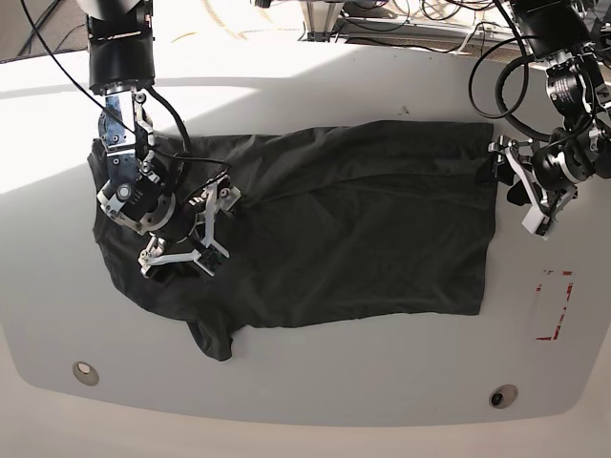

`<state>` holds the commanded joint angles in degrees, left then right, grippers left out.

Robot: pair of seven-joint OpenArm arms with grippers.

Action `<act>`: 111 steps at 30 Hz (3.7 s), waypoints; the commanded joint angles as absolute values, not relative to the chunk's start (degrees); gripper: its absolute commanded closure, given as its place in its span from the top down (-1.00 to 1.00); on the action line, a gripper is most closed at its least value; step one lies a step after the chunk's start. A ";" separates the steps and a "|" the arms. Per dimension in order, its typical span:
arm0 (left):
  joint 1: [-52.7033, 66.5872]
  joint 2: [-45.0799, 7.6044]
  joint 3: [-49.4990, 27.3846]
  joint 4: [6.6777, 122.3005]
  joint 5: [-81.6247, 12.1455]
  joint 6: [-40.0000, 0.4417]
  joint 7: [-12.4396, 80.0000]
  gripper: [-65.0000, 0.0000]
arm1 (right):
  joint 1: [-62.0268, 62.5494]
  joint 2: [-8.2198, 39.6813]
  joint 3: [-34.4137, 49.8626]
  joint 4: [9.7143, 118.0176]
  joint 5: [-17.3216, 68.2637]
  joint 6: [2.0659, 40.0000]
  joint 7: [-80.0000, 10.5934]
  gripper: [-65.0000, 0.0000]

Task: Layout the t-shirt on the table in an organized manner, then fold the t-shirt properly
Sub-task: 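Drag the pinched fabric back to the shirt edge with the right gripper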

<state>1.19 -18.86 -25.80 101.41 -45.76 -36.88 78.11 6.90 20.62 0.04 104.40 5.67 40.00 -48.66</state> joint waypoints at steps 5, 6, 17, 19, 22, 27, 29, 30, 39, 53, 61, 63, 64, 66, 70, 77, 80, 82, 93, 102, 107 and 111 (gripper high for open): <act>0.92 -18.86 -25.80 101.41 -45.76 -36.88 78.11 0.22 | 0.84 21.14 7.87 107.91 5.67 40.00 -48.66 0.95; 0.92 -18.86 -25.80 101.41 -45.76 -36.88 78.11 0.22 | -0.66 21.14 9.98 108.35 5.67 40.00 -48.66 0.95; -0.13 -17.71 -25.27 101.41 -45.76 -36.88 78.02 0.22 | -8.31 18.51 22.37 108.26 6.02 40.00 -48.57 0.95; -0.75 -17.36 -24.57 101.41 -45.76 -36.70 78.02 0.22 | -8.75 17.27 25.27 108.18 5.76 40.00 -48.57 0.95; -1.10 -17.36 -23.43 101.41 -45.67 -36.70 78.02 0.22 | -9.01 16.40 29.14 107.30 5.76 40.00 -48.66 0.95; -1.19 -17.27 -21.32 101.41 -45.67 -36.70 78.02 0.22 | -9.01 16.57 33.45 104.66 6.20 40.00 -50.07 0.95; -1.27 -17.27 -20.53 101.49 -45.67 -36.70 78.02 0.22 | -9.01 16.57 35.21 103.78 6.20 40.00 -50.51 0.95; -1.27 -17.27 -20.18 101.49 -45.67 -36.70 78.02 0.22 | -9.10 16.57 36.09 103.25 6.20 40.00 -50.51 0.95; -2.24 -17.19 -18.33 101.41 -45.67 -36.70 77.93 0.22 | -8.57 16.22 40.40 96.04 6.20 40.00 -50.51 0.95; -2.42 -17.19 -18.33 101.41 -45.67 -36.70 77.93 0.22 | -6.29 14.29 40.40 89.45 6.64 40.00 -49.89 0.73; -2.42 -17.19 -18.24 101.41 -45.67 -36.70 77.93 0.22 | -5.67 16.40 40.40 84.18 13.32 40.00 -48.13 0.16; -2.42 -17.19 -18.24 101.41 -45.67 -36.70 77.93 0.22 | -5.67 16.84 40.40 83.47 14.46 40.00 -48.13 -0.02; -2.42 -17.19 -18.24 101.41 -45.67 -36.70 77.93 0.22 | -5.67 17.01 40.40 83.30 14.90 40.00 -48.13 -0.12; -2.42 -17.19 -18.24 101.41 -45.67 -36.70 77.93 0.22 | -5.58 17.01 40.31 83.30 14.99 40.00 -48.22 -0.29; -2.42 -17.19 -18.24 101.41 -45.76 -36.70 77.93 0.22 | -4.70 17.01 40.40 83.47 14.55 40.00 -48.22 -0.74; -2.42 -17.19 -18.24 101.41 -45.85 -36.88 77.93 0.22 | -4.53 17.19 40.40 84.18 14.46 40.00 -48.31 -0.98; -2.42 -17.19 -18.33 101.41 -45.93 -36.88 78.02 0.22 | -4.79 17.54 40.40 85.67 14.46 40.00 -48.40 -0.98; -2.33 -17.19 -18.33 101.58 -46.02 -36.88 78.02 0.22 | -4.79 17.54 40.40 86.20 14.46 40.00 -49.01 -0.98; 0.04 -17.45 -20.44 101.76 -45.93 -36.97 77.93 0.22 | -4.35 17.71 39.96 86.46 14.46 40.00 -50.59 -0.99; 7.34 -19.12 -24.40 104.13 -45.67 -36.70 68.79 0.22 | -4.35 17.54 39.87 86.46 14.46 40.00 -50.59 -0.99; 12.62 -21.41 -24.40 104.48 -45.67 -36.62 62.37 0.22 | -4.35 17.45 39.78 86.46 14.46 40.00 -50.59 -0.99; 15.52 -22.73 -24.40 104.48 -45.67 -36.79 60.70 0.22 | -4.53 17.45 39.78 86.46 14.46 40.00 -50.59 -0.99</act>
